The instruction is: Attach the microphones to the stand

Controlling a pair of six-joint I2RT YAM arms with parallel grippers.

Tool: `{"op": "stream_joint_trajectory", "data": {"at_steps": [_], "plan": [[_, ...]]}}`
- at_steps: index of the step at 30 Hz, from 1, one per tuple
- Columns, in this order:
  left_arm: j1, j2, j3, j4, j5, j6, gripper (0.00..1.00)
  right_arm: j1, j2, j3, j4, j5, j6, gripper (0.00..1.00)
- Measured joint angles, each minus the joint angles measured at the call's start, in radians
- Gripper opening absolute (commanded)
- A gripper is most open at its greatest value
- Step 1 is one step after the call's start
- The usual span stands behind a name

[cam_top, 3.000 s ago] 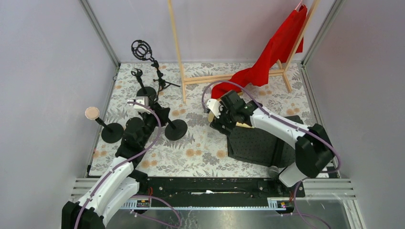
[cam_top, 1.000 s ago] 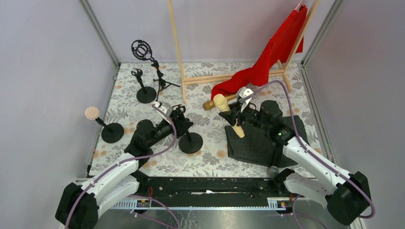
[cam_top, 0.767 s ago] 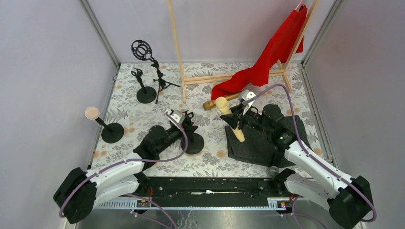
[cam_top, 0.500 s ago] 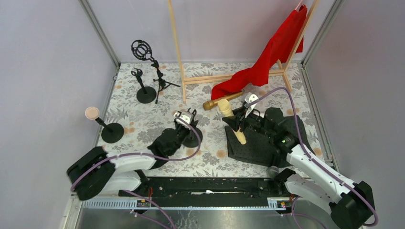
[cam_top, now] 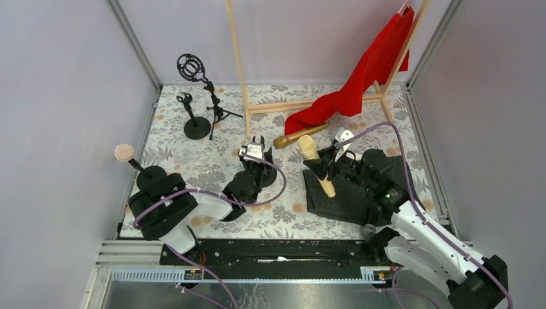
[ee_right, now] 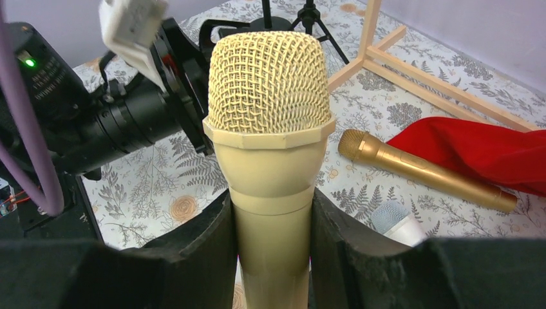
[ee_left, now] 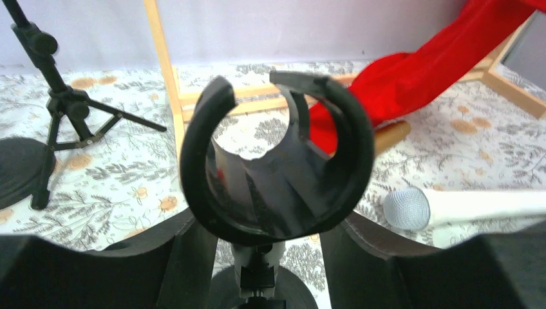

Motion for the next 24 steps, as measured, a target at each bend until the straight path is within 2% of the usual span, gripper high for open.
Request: {"op": "stream_joint_trajectory", "data": {"at_steps": [3,8,13,19,21,24], "plan": [[0.000,0.000,0.004,0.051,-0.008,-0.019,0.80,0.000,-0.003,-0.006,-0.010,0.002,0.000,0.01],[0.000,-0.014,0.002,0.053,0.027,-0.037,0.90,0.000,-0.003,-0.008,-0.016,0.002,0.000,0.01],[0.000,-0.140,-0.074,-0.001,0.140,-0.060,0.93,0.000,-0.004,-0.008,-0.019,0.002,0.000,0.03],[0.000,-0.295,-0.279,0.012,0.310,-0.083,0.93,0.000,-0.018,-0.008,-0.043,0.000,0.000,0.04],[0.015,-0.306,-0.332,0.029,0.381,-0.082,0.92,0.000,-0.022,-0.008,-0.052,-0.002,0.000,0.04],[0.103,-0.299,-0.362,0.064,0.543,-0.090,0.91,0.000,-0.028,-0.008,-0.068,-0.003,-0.001,0.04]]}}
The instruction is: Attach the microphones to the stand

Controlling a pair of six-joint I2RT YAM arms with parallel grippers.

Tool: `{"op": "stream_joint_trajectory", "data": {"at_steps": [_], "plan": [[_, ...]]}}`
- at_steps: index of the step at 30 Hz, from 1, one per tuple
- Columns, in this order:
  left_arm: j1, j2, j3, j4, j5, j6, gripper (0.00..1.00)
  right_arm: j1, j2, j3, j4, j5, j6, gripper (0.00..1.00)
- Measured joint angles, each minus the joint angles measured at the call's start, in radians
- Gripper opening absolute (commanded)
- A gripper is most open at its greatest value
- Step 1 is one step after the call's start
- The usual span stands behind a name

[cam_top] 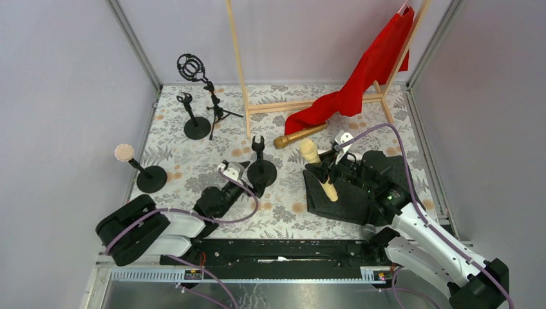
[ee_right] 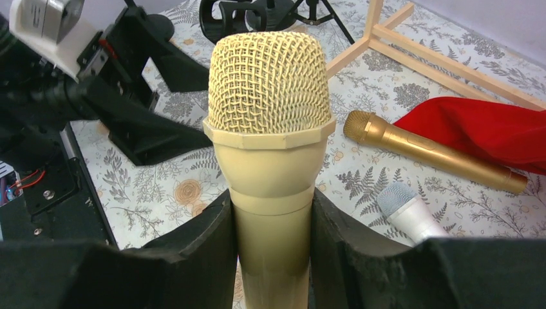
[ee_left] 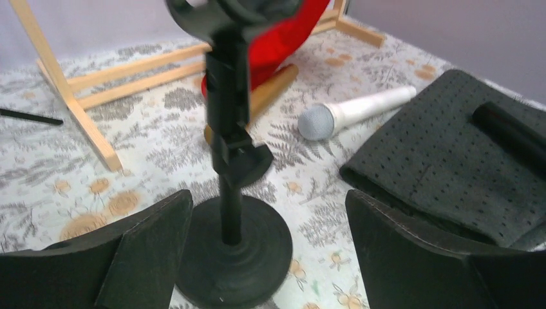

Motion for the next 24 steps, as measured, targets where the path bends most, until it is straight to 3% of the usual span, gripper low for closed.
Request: {"op": "stream_joint_trajectory", "data": {"at_steps": [5,10,17,24], "plan": [[0.190,0.093,0.010,0.148,0.242,-0.043,0.87,0.000,-0.005,0.000,-0.019,-0.006,0.000,0.05],[0.322,0.214,0.089,0.193,0.508,-0.056,0.85,0.000,-0.009,0.000,-0.022,-0.008,0.000,0.05],[0.457,0.269,0.180,0.218,0.756,-0.055,0.83,0.000,-0.011,0.000,-0.023,-0.023,0.000,0.04],[0.533,0.341,0.275,0.227,0.965,-0.065,0.73,0.000,-0.010,0.000,-0.052,-0.035,0.000,0.05]]}}
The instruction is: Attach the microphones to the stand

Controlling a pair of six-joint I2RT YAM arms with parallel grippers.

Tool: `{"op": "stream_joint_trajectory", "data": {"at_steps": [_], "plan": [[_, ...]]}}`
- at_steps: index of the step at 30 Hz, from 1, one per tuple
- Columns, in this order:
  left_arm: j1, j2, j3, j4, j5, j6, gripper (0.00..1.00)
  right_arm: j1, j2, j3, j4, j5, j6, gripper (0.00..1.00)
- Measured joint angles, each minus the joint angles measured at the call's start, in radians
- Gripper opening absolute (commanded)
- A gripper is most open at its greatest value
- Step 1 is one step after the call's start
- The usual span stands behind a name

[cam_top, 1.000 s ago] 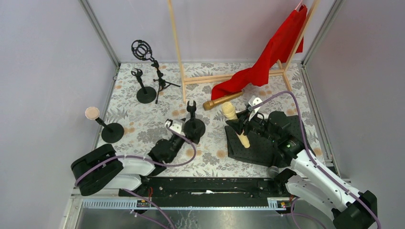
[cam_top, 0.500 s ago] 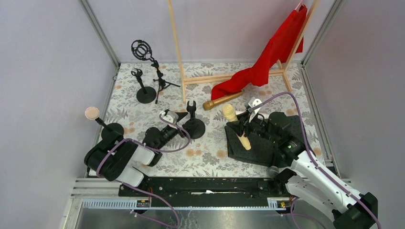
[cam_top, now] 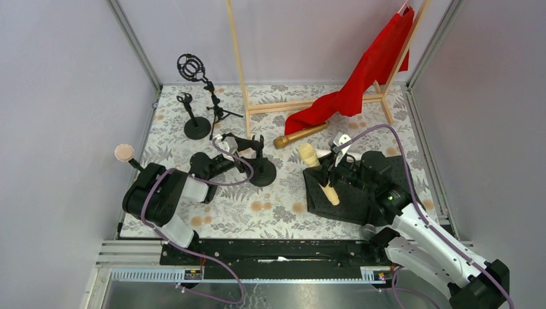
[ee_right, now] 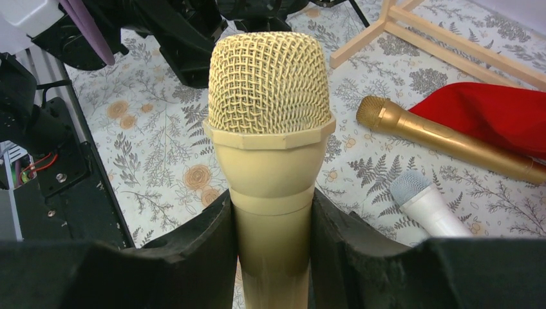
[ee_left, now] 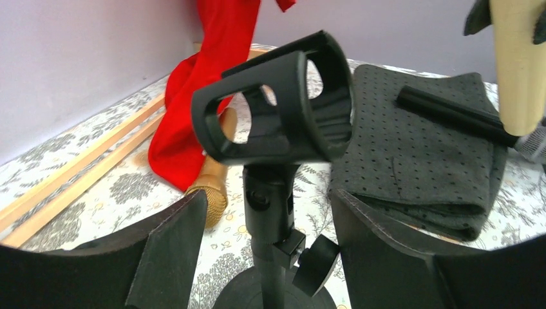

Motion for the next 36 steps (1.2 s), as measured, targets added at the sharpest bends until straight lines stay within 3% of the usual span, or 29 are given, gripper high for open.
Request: {"op": "stream_joint_trajectory", "data": {"at_steps": [10,23,29,36], "plan": [[0.013,0.049,0.080,0.011,0.177,-0.029,0.68,0.000,0.011,0.001,-0.020,-0.004,0.000,0.05],[0.020,0.049,0.090,0.019,0.219,-0.070,0.36,0.000,0.009,0.001,-0.018,-0.002,0.006,0.00],[0.019,0.047,0.089,0.015,0.209,-0.114,0.00,0.000,-0.023,0.001,0.016,0.034,0.035,0.00],[-0.018,0.021,0.071,0.011,0.163,-0.196,0.00,0.000,-0.055,-0.006,0.142,0.040,0.061,0.00]]}}
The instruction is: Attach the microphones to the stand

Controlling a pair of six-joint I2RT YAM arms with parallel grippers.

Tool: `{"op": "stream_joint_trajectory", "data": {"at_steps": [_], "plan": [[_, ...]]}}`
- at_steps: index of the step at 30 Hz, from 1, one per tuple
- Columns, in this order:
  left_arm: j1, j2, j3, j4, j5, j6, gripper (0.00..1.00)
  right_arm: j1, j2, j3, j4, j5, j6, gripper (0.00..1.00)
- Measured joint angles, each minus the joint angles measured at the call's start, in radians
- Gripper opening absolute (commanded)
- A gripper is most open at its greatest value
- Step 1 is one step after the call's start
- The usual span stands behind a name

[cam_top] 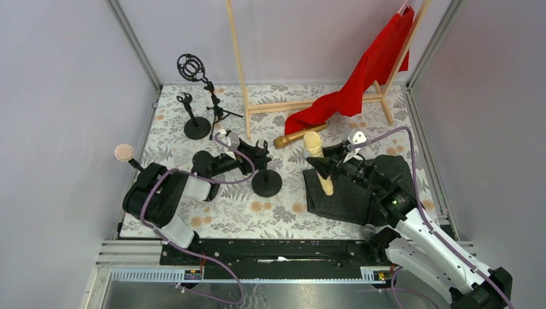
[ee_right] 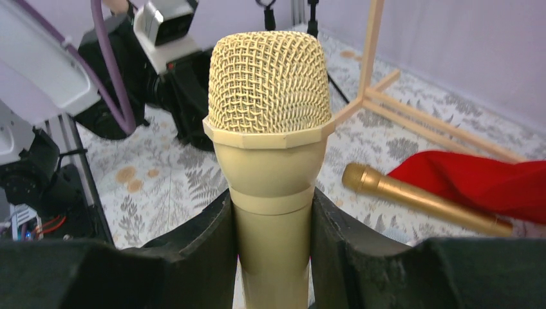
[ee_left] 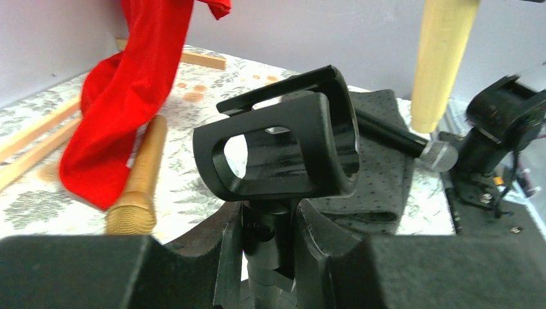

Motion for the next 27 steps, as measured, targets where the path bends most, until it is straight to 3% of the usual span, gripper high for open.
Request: {"op": "stream_joint_trajectory", "data": {"at_steps": [10,20,27], "plan": [[-0.148,-0.116,-0.109,-0.026,-0.206,-0.151,0.00,0.000,0.020,-0.013,0.257,-0.023,0.014,0.00],[-0.312,-0.402,-0.123,-0.449,-0.504,-0.125,0.00,0.000,0.131,-0.016,0.576,-0.137,0.018,0.00],[-0.378,-0.499,-0.124,-0.611,-0.650,-0.100,0.00,0.000,0.272,-0.010,0.909,-0.204,0.112,0.00]]}}
